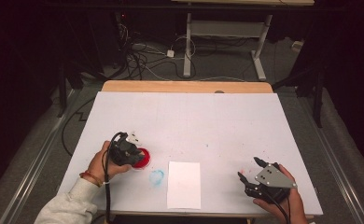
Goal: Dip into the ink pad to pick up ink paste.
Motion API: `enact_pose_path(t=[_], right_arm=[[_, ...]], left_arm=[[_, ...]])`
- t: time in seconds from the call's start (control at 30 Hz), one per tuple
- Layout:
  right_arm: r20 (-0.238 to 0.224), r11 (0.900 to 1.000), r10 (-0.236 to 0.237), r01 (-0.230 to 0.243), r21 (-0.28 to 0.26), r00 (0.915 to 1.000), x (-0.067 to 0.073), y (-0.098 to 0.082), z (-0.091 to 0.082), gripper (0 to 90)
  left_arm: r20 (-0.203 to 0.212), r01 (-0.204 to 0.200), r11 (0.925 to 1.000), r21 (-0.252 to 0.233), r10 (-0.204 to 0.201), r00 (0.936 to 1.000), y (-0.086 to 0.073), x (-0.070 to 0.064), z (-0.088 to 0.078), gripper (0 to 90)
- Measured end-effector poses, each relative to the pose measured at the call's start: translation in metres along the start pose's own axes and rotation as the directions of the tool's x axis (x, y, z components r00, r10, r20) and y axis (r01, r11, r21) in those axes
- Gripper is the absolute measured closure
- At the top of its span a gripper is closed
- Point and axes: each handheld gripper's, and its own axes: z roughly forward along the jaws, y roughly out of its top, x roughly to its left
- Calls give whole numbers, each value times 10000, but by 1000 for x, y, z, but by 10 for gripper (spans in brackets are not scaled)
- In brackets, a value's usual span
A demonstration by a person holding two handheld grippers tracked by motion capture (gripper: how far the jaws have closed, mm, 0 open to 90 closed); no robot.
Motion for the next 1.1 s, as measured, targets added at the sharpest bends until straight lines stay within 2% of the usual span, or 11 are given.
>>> enact_pose_path(t=[0.23, 0.63, 0.77, 0.9, 1.03, 1.1], right_arm=[[18, 9996, -145, 145, -240, 9999, 3, 2, -4, 299], [-8, 9998, -129, 129, -177, 9999, 3, 1, -3, 299], [-63, 9997, -164, 163, -163, 9998, 4, 2, -2, 300], [-49, 9998, -142, 142, -159, 9999, 4, 2, -2, 299], [-85, 9998, -137, 136, -147, 9999, 4, 2, -2, 299], [-92, 9998, -149, 148, -118, 9998, 4, 2, -1, 299]], left_arm=[[-30, 49, 10000, -44, -49, 10000, -1, -1, 1, 737], [-157, 8, 10000, -51, -9, 9999, -1, -2, 2, 737], [-37, 98, 9999, -132, -99, 9999, -2, -1, 2, 737], [-295, -77, 10000, 25, 78, 9995, 0, -4, 2, 737], [-316, -157, 9996, 244, 165, 9994, 5, -5, -1, 737], [-306, -190, 9997, 121, 194, 9993, 8, -7, -8, 737]])
